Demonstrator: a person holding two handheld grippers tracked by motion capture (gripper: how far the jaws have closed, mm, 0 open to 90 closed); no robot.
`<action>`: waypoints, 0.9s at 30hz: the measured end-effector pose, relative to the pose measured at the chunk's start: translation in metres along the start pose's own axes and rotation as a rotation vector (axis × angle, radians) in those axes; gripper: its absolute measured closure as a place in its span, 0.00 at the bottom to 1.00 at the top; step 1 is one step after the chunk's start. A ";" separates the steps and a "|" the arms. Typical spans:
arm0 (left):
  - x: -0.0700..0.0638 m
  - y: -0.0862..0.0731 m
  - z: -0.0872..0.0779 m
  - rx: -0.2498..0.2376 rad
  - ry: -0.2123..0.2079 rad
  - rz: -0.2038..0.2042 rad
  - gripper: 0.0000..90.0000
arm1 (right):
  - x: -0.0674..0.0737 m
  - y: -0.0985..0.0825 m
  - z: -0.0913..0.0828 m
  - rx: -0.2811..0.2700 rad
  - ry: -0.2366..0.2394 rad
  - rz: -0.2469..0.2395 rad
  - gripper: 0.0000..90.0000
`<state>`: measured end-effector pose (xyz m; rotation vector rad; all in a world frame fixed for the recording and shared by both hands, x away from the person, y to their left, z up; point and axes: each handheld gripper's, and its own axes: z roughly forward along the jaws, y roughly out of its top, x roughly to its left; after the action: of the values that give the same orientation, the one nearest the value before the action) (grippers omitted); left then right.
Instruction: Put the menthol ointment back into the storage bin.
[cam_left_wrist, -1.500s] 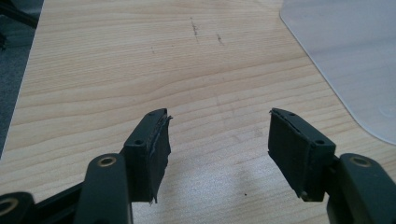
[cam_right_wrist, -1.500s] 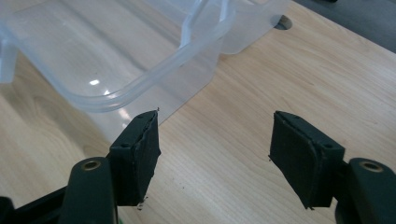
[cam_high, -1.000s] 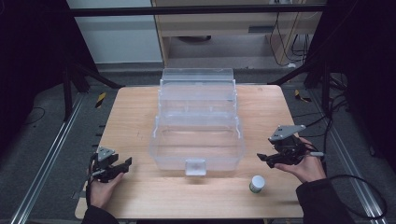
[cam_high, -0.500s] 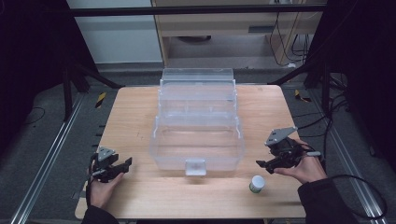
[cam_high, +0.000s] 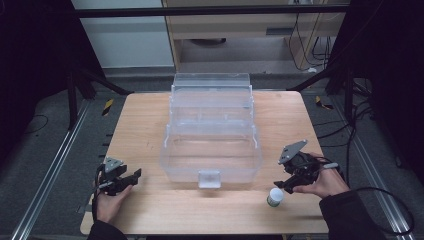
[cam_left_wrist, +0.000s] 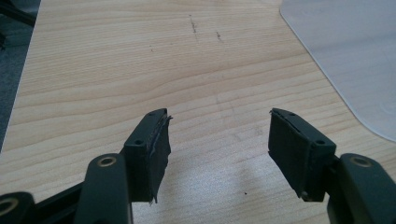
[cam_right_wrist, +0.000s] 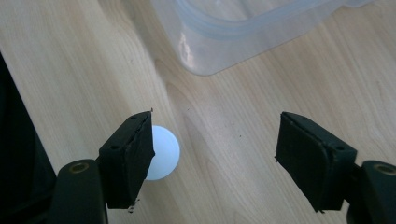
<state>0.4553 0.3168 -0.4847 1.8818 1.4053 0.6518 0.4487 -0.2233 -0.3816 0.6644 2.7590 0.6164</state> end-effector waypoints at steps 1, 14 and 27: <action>0.000 0.000 0.000 0.000 0.000 0.000 0.42 | 0.002 0.000 0.001 0.015 0.010 -0.009 0.32; 0.000 0.000 0.000 0.002 0.000 0.000 0.42 | 0.012 0.002 0.009 0.087 0.063 -0.083 0.33; 0.000 0.000 0.000 0.001 -0.001 0.001 0.42 | 0.022 0.000 0.021 0.160 0.113 -0.151 0.34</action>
<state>0.4553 0.3169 -0.4846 1.8838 1.4041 0.6509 0.4367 -0.2055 -0.4029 0.4598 2.9527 0.4164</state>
